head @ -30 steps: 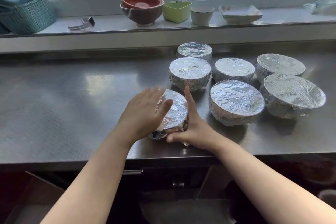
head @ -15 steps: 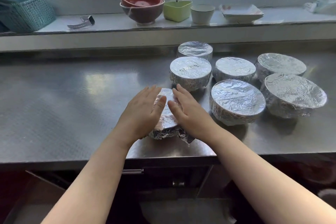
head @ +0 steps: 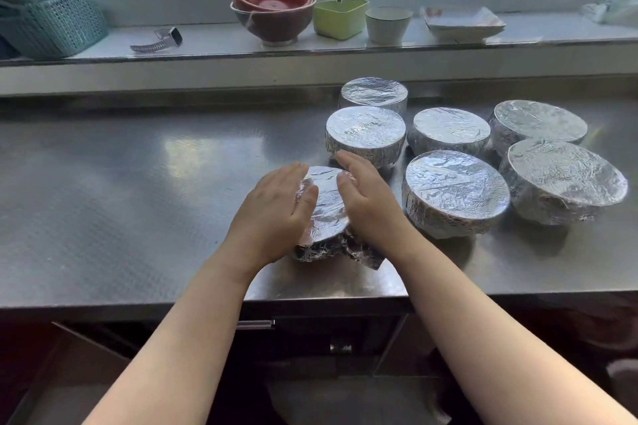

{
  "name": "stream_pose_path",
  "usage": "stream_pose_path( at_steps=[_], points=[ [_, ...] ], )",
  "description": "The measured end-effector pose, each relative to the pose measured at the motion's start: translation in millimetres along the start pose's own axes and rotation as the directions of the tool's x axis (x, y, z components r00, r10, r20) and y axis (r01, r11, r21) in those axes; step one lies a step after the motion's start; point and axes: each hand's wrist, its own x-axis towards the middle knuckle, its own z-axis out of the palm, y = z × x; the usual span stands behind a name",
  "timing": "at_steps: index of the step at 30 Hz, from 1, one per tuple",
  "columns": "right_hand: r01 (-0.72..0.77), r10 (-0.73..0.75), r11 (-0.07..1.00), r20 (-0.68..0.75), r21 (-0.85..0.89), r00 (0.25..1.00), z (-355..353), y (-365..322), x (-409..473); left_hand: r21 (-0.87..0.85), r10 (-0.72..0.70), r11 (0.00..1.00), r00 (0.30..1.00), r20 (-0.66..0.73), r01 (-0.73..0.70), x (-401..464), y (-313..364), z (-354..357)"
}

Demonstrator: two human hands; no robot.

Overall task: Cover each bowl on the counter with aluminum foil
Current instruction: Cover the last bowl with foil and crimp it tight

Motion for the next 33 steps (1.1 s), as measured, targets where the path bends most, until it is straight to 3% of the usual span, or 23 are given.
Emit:
stream_pose_path(
  at_steps=[6, 10, 13, 21, 26, 33],
  points=[
    [0.071, -0.072, 0.993, -0.012, -0.091, 0.997, -18, -6, 1, 0.043, 0.017, 0.999, 0.999, 0.038, -0.018, 2, -2, -1],
    [0.079, -0.065, 0.984, 0.092, -0.158, 0.994, 3, -5, -1, 0.049, 0.014, 0.999, 1.000, 0.025, -0.015, 1, 1, -1],
    [0.064, -0.057, 0.978, 0.043, -0.199, 0.997, 17, 3, -4, 0.032, 0.010, 0.999, 1.000, 0.000, -0.010, 2, 2, -2],
    [-0.066, 0.070, 0.992, -0.032, 0.105, 0.997, 11, 7, -7, 0.044, 0.020, 0.999, 0.999, 0.030, -0.021, 3, -2, 0],
    [-0.247, 0.244, 0.842, 0.069, 0.479, 0.967, 6, 15, -9, 0.050, 0.033, 0.998, 0.999, 0.031, -0.034, 4, -3, 0],
    [-0.319, 0.267, 0.706, 0.180, 0.632, 0.947, 2, 20, -9, 0.029, 0.042, 0.999, 0.999, 0.013, -0.042, 4, -6, 1]
  ],
)
